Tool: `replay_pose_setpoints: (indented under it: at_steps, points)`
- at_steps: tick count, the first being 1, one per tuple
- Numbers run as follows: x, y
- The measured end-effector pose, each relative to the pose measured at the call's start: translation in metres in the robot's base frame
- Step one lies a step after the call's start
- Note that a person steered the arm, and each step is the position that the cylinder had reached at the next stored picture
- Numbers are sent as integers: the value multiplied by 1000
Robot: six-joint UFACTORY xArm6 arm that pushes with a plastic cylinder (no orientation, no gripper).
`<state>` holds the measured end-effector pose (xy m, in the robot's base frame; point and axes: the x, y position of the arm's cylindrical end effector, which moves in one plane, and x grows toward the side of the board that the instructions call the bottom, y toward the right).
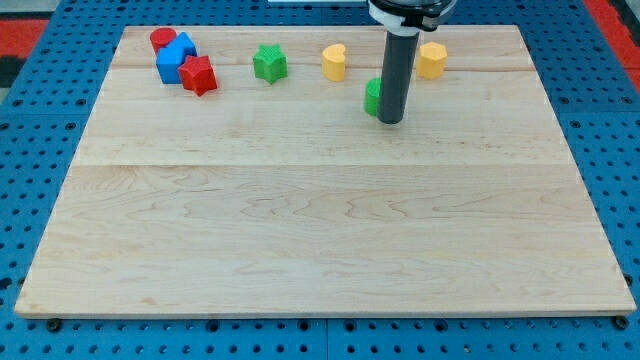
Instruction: Push the green circle towards the bottom left of the yellow hexagon
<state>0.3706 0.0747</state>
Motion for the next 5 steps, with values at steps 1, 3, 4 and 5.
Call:
replay_pose_setpoints:
  at_steps: [1, 3, 4, 5]
  points:
    - [-4, -39]
    - [-49, -24]
    - [-62, -7]
    - [-68, -2]
